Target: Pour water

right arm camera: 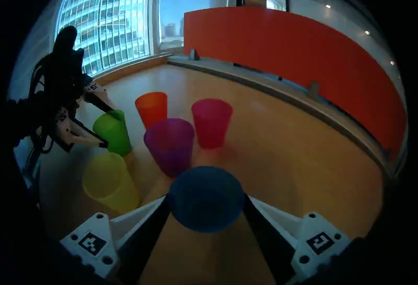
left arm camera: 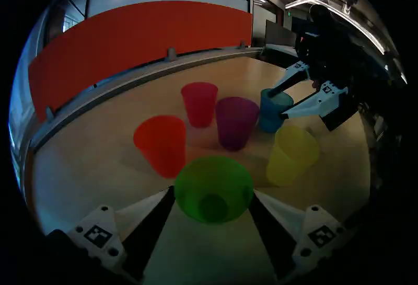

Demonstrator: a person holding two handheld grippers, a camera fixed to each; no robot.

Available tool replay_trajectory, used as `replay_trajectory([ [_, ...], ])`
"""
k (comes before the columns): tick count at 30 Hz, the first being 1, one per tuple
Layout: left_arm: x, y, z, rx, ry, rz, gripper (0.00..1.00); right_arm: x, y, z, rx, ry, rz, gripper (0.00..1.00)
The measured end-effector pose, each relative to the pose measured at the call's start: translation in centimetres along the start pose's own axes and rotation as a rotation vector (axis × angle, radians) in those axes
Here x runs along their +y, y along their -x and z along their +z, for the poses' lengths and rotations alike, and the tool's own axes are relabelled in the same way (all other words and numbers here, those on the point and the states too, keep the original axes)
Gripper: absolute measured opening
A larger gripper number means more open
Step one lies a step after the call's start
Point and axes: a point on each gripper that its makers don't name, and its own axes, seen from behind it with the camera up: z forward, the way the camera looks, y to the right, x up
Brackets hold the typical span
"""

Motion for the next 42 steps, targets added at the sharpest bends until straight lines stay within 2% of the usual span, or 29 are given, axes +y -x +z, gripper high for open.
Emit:
replay_trajectory([
  [3,0.0,0.0,0.0,0.0,0.003,-0.005,0.87,0.1,0.0,-0.1,-0.001,0.002,-0.004,1.0],
  [16,0.4,0.0,0.0,-0.003,0.009,0.011,0.86,0.0,0.1,0.2,-0.002,0.008,-0.002,1.0],
  [20,0.3,0.1,0.0,-0.001,0.007,0.012,0.86,-0.1,0.1,0.3,0.001,0.005,-0.003,0.93],
  [30,0.3,0.0,-0.2,0.001,0.003,0.017,0.86,-0.4,0.1,0.0,0.015,-0.005,0.009,0.92],
  [42,0.4,-2.1,-2.1,0.062,-0.011,0.019,0.86,0.3,-2.0,-2.5,0.07,0.019,0.027,0.92],
])
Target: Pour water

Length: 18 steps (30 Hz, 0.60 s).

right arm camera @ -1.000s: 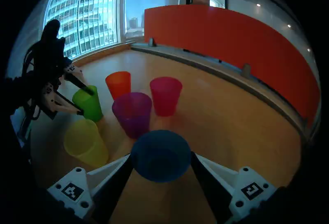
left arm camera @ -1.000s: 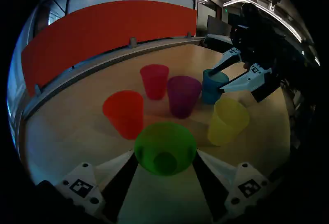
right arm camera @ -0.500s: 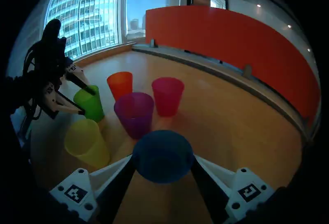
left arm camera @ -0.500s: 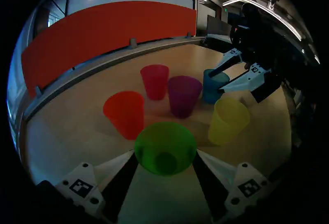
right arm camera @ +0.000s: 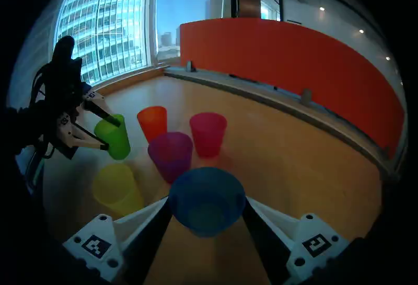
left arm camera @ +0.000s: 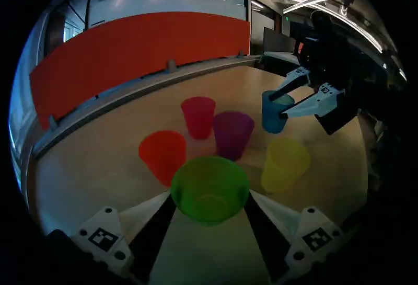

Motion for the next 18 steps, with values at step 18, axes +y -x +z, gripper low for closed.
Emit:
replay_trajectory([
  [18,0.0,-6.6,-4.6,0.18,-0.037,0.007,0.86,0.1,-5.8,-5.5,0.138,0.049,-0.014,0.92],
])
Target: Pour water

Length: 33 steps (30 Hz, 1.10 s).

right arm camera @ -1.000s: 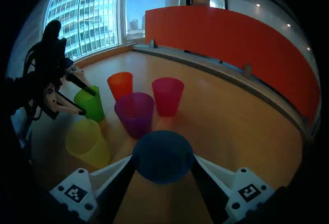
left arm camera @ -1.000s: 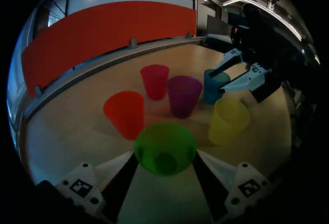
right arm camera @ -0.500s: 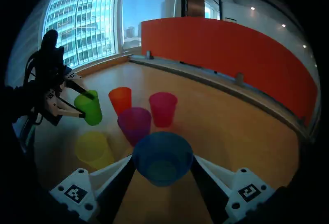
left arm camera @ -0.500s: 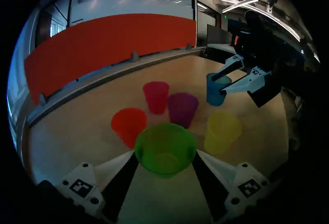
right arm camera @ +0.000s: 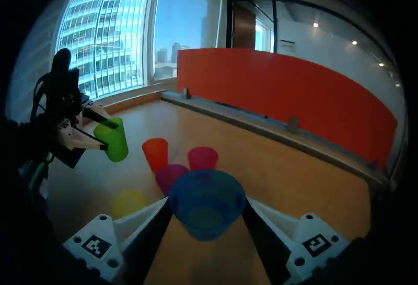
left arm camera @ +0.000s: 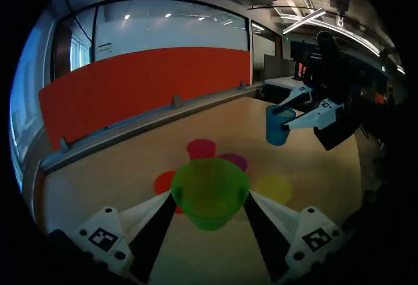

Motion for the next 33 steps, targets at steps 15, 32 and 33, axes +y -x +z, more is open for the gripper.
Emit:
replay_trajectory([
  [15,-0.1,-4.9,-2.6,0.155,-0.024,-0.014,0.86,-0.3,-4.1,-2.1,0.125,0.018,-0.002,0.92],
  [32,0.3,-9.0,-3.8,0.303,-0.016,-0.038,0.86,-0.1,-7.2,-3.5,0.256,0.041,-0.052,0.91],
  [33,0.3,-9.0,-3.8,0.306,-0.015,-0.037,0.86,-0.2,-7.3,-3.5,0.264,0.041,-0.054,0.91],
])
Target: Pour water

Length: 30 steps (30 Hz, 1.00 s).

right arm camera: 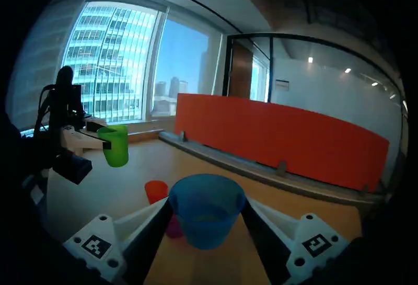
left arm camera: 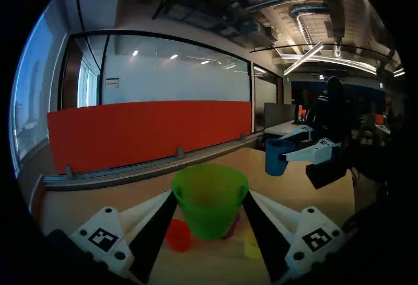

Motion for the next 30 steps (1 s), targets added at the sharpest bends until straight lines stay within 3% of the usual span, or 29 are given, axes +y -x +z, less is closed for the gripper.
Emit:
replay_trajectory([
  [15,0.4,-1.7,-0.1,0.067,0.013,-0.012,0.86,-0.2,-1.4,0.1,0.071,-0.005,0.037,0.92],
  [21,0.7,-1.7,-0.1,0.064,0.016,0.013,0.86,-0.1,-1.4,0.2,0.076,-0.006,0.043,0.91],
  [30,0.7,-1.8,-0.2,0.064,0.017,0.009,0.86,-0.1,-1.7,0.2,0.075,-0.009,0.038,0.91],
])
